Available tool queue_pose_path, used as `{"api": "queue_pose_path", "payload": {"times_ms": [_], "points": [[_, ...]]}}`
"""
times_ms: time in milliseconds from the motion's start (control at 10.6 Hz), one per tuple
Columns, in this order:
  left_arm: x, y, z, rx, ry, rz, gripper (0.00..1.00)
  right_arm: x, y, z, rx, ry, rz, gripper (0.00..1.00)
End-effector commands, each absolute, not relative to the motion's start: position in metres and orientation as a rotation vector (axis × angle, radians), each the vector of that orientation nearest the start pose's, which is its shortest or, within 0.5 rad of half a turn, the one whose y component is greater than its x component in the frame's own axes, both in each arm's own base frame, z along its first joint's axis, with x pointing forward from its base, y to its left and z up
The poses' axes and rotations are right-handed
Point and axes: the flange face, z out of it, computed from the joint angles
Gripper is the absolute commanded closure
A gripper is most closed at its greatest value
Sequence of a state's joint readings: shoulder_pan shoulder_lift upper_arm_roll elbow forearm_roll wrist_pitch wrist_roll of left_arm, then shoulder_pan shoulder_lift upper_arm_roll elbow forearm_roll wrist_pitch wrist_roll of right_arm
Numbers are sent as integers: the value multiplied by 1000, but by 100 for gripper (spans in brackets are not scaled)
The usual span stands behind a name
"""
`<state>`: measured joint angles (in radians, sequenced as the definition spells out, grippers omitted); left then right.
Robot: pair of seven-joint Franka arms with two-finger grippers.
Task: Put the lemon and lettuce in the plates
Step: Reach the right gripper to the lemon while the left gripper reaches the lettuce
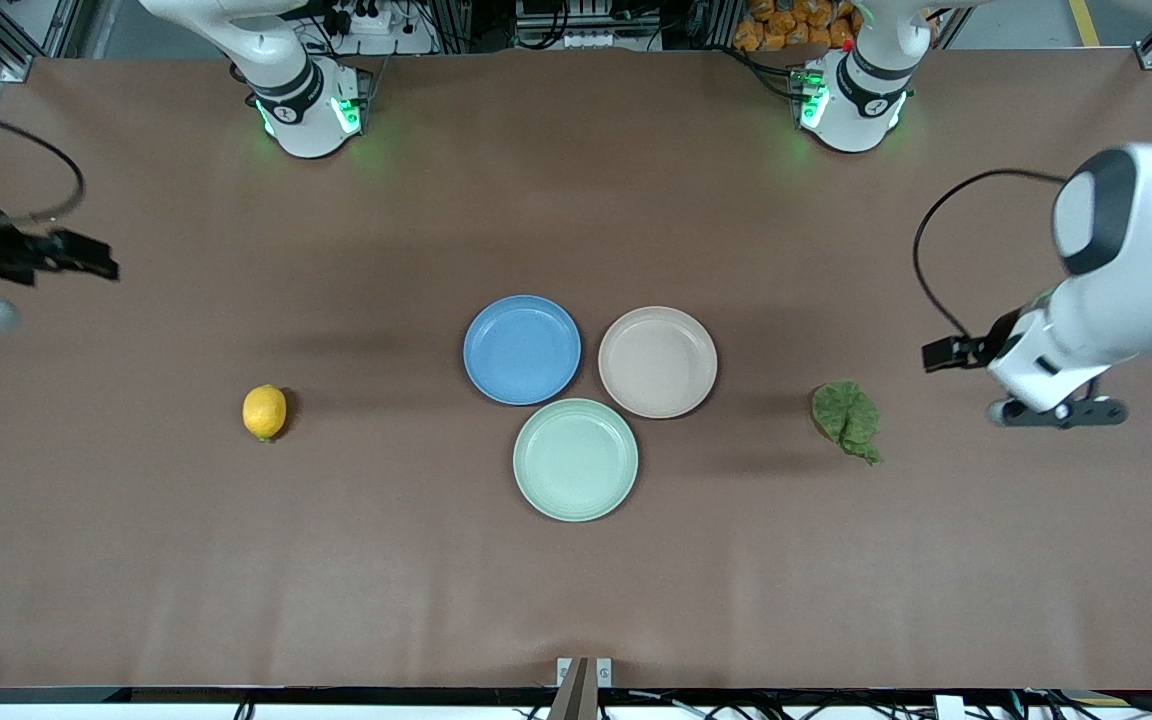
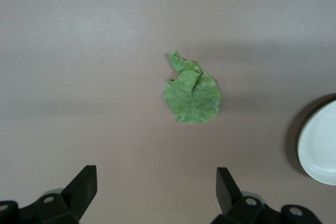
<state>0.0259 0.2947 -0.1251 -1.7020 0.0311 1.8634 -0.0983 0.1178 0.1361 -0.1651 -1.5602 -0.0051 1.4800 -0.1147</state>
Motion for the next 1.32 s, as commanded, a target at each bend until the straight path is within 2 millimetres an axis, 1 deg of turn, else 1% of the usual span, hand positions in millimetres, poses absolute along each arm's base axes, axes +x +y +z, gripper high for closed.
{"api": "queue_pose_path", "payload": {"times_ms": [0,94,189,283,378,472,661,756,945,1039,1134,1228], "points": [[628,-58,350,-3127,48,201,0,597,-9,503,-3135,-132,374,0],[631,-58,324,-3130,48,223,0,603,-7,485,-3137,-135,388,0],[632,-58,307,-3127,54,244,0,608,-7,467,-3137,-135,408,0],[631,-71,295,-3122,76,262,0,610,-6,449,-3141,-136,384,0],[630,-85,282,-3112,99,285,0,609,-7,424,-3148,-130,348,0],[631,-87,271,-3113,70,280,0,609,-7,401,-3153,-133,317,0],[633,-88,247,-3118,64,276,0,611,-3,364,-3108,-94,281,0],[634,-85,234,-3120,58,281,0,614,-3,344,-3107,-84,256,0],[634,-88,218,-3123,65,287,1,612,0,305,-3122,-92,202,0],[634,-91,209,-3123,67,289,7,608,-1,285,-3132,-86,160,0],[633,-91,199,-3105,92,300,11,604,-1,266,-3139,-90,133,0],[633,-90,194,-3072,138,290,15,601,0,253,-3145,-94,112,0]]}}
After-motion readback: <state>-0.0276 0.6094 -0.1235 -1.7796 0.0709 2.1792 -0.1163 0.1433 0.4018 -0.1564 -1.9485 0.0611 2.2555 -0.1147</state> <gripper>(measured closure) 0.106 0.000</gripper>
